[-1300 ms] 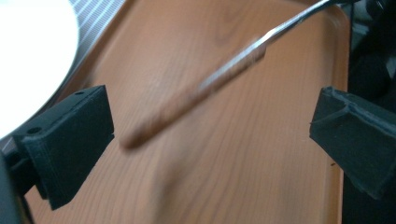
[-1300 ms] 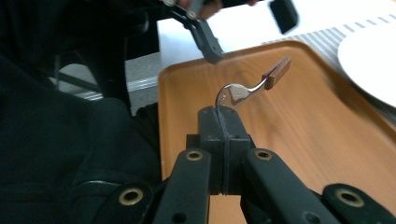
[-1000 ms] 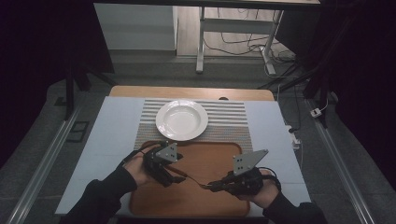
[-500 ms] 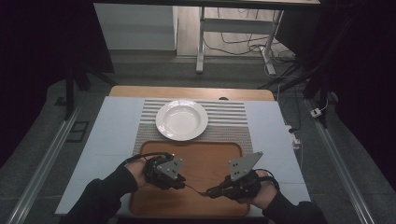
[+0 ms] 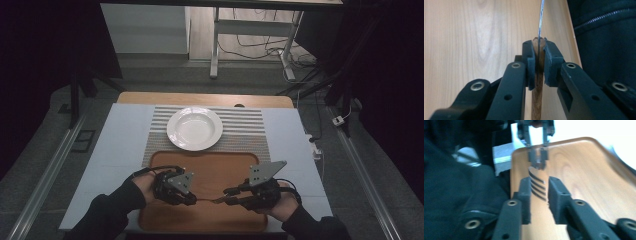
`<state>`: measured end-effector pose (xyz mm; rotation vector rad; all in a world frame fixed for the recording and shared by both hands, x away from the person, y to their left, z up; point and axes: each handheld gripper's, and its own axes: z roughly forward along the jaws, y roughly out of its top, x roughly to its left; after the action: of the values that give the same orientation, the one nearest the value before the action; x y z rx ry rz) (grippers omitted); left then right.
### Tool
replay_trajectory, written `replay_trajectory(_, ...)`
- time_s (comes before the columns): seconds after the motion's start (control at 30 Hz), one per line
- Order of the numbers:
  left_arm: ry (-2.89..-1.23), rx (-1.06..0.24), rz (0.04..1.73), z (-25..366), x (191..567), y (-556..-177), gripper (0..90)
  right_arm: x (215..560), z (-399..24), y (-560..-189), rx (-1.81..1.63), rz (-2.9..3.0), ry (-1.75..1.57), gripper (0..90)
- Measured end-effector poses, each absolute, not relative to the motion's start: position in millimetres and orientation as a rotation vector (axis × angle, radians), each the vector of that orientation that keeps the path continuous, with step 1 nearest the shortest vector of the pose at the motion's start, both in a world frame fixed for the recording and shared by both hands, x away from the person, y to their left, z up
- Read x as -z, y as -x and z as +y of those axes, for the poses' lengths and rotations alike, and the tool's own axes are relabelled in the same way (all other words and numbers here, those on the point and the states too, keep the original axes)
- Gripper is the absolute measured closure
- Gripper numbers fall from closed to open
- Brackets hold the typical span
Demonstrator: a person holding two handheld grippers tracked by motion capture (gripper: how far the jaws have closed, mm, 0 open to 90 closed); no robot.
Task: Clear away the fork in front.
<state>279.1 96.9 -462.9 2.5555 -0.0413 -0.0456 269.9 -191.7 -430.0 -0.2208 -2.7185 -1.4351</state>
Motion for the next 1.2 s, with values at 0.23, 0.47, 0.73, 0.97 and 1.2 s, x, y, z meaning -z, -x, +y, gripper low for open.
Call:
replay_trajectory(0.23,-2.548,0.093,0.166,106,466,-279,80.1,431,-202,-271,1.460,-2.819,0.477,47.4)
replay_trajectory(0.47,-2.556,0.083,0.393,113,469,-278,80.0,433,-212,-265,1.482,-2.906,0.658,28.8)
replay_trajectory(0.73,-2.528,0.085,0.631,128,471,-277,80.0,436,-225,-257,1.459,-2.960,0.824,19.5)
replay_trajectory(0.97,-2.503,0.066,0.891,137,477,-280,79.9,438,-242,-251,1.446,-2.964,0.995,13.3)
replay_trajectory(1.2,-2.479,0.091,1.076,140,487,-287,79.8,442,-259,-244,1.417,-2.951,1.135,6.6)
